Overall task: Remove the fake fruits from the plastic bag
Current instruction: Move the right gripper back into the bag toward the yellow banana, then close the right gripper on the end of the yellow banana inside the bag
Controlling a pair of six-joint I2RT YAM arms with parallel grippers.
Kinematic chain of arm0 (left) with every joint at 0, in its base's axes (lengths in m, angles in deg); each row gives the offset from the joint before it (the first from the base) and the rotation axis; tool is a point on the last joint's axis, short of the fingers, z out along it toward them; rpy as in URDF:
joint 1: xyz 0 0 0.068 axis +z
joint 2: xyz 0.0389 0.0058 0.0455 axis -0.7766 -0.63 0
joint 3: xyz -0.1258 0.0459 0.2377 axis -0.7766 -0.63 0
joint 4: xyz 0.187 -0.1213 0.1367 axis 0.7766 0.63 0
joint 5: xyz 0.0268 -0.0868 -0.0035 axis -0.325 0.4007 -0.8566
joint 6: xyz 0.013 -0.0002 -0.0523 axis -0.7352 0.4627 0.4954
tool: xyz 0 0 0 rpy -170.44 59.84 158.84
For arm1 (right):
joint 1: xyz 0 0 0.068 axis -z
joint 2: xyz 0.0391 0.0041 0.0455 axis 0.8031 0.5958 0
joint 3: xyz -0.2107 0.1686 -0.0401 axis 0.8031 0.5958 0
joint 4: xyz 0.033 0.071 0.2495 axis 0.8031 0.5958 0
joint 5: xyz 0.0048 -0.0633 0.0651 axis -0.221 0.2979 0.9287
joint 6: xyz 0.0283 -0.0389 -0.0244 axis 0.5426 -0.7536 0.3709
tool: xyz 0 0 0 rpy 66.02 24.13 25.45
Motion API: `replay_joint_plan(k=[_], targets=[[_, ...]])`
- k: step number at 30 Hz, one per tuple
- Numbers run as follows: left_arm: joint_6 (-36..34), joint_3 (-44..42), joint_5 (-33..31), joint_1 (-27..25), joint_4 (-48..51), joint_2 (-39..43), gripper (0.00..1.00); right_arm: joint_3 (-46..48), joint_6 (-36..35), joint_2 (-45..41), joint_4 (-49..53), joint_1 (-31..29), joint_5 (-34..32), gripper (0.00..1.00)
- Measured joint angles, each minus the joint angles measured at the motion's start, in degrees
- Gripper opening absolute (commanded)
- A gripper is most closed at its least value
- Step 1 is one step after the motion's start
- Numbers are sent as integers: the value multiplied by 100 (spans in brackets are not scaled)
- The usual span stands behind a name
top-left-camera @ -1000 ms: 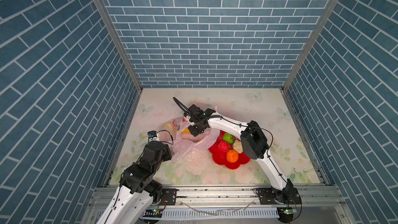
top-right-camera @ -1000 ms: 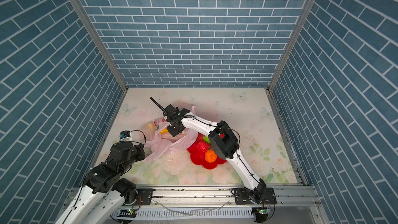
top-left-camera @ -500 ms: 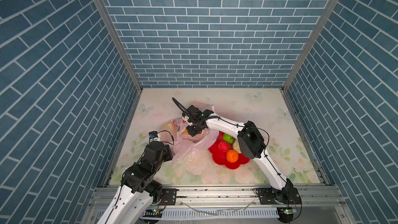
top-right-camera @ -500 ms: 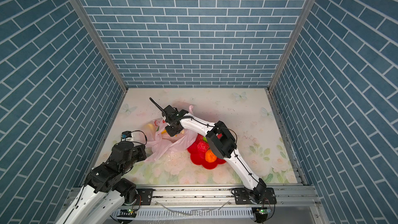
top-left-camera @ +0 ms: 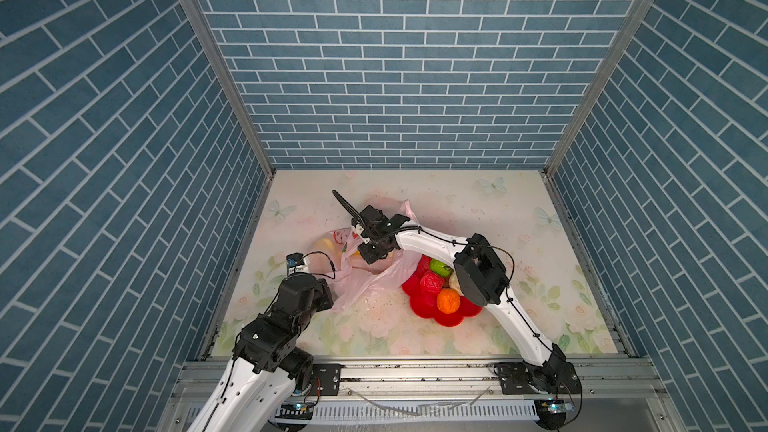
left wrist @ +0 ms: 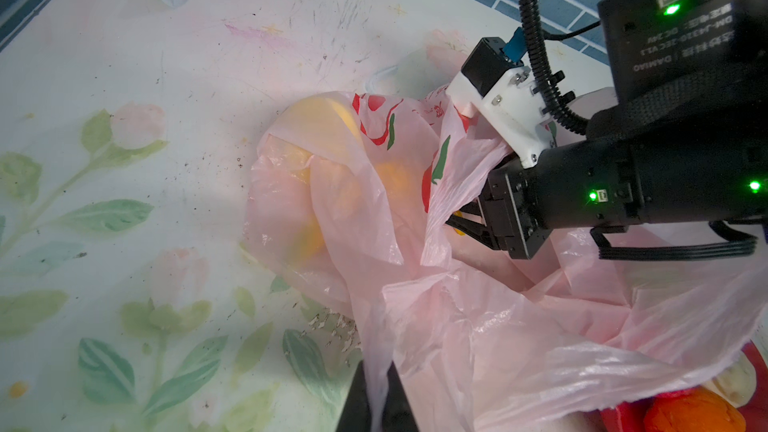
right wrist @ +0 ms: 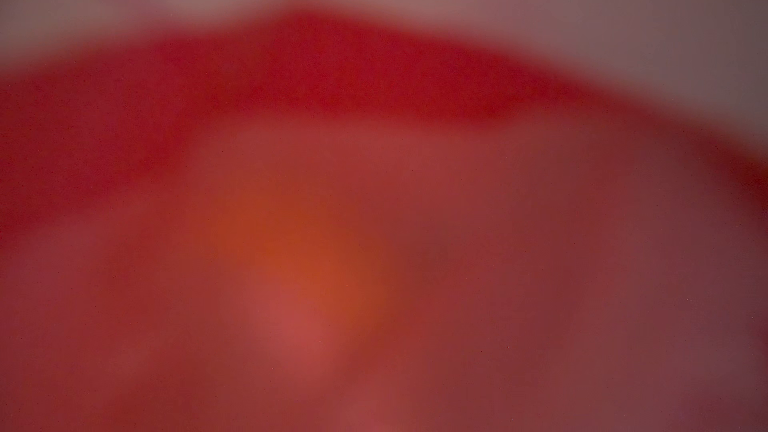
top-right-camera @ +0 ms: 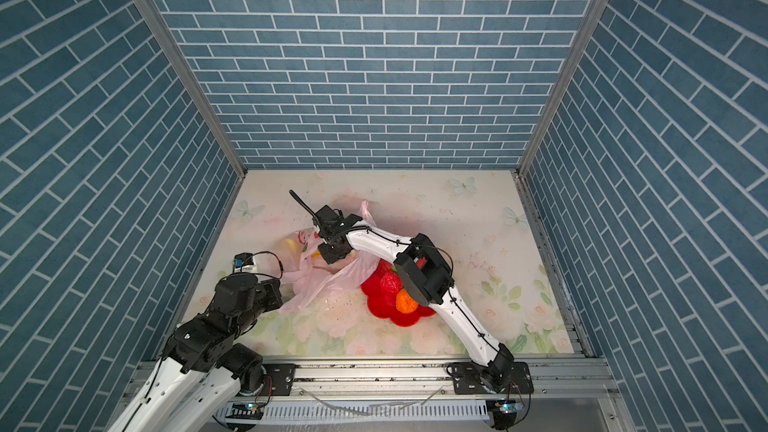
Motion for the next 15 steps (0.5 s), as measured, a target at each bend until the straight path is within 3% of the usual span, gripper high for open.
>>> replay_joint_plan(k=[15], targets=[[-2, 0, -11, 0, -55, -55, 8, -11, 74, 26, -79, 22, -4, 13]])
